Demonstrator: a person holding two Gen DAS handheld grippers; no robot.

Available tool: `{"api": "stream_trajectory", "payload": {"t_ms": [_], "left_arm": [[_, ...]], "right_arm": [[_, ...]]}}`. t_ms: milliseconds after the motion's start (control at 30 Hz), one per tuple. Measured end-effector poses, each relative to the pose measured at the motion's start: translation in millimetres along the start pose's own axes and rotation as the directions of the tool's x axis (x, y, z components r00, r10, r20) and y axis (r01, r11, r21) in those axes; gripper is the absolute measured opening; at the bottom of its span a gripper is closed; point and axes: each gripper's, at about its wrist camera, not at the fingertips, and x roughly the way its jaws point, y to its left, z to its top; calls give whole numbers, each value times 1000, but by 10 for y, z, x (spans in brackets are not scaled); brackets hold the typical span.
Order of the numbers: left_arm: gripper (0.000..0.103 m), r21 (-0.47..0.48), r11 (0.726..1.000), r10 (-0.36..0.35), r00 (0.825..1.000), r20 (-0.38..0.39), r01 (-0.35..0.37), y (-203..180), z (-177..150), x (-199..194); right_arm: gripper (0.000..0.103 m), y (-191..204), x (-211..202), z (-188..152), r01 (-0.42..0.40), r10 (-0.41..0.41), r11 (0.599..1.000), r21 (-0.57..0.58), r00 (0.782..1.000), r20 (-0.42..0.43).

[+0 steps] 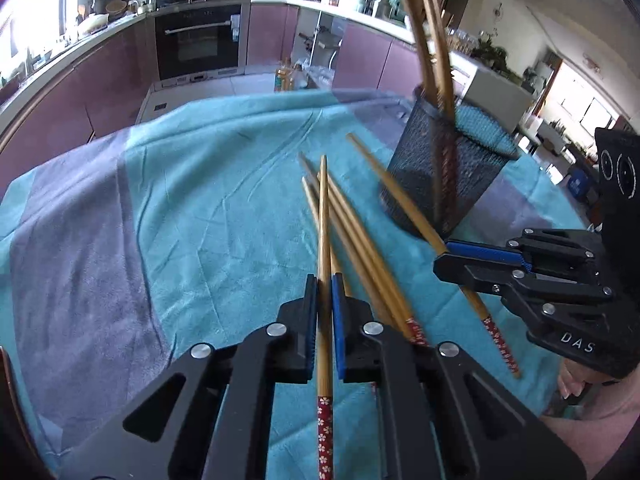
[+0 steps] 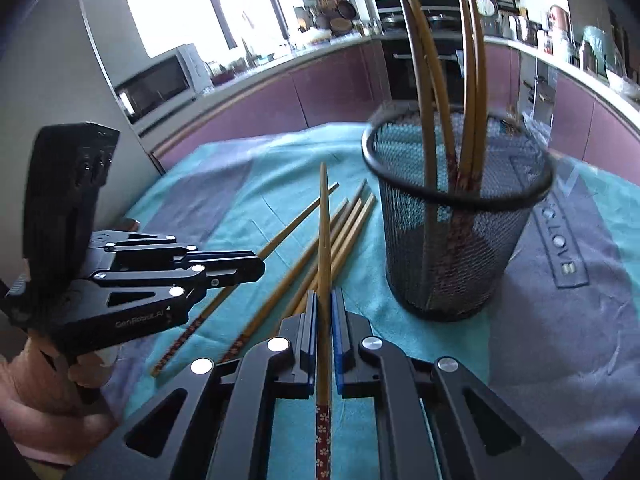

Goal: Organize utensils
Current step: 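Lift the chopstick upright with the left tool while the right tool raises its chopstick over the cup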

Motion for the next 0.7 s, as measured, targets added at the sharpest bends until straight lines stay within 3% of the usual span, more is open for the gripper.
{"api": "stream_trajectory", "payload": {"t_ms": [233, 700], "left_arm": [[8, 7, 998, -69, 990, 120, 68, -69, 149, -512], [7, 33, 981, -194, 941, 276, 192, -189, 478, -1175]], "right_arm": [[6, -20, -443, 68, -27, 27, 1000, -2, 994, 102], [6, -199, -1022, 377, -27, 25, 1000, 2, 959, 284]]}}
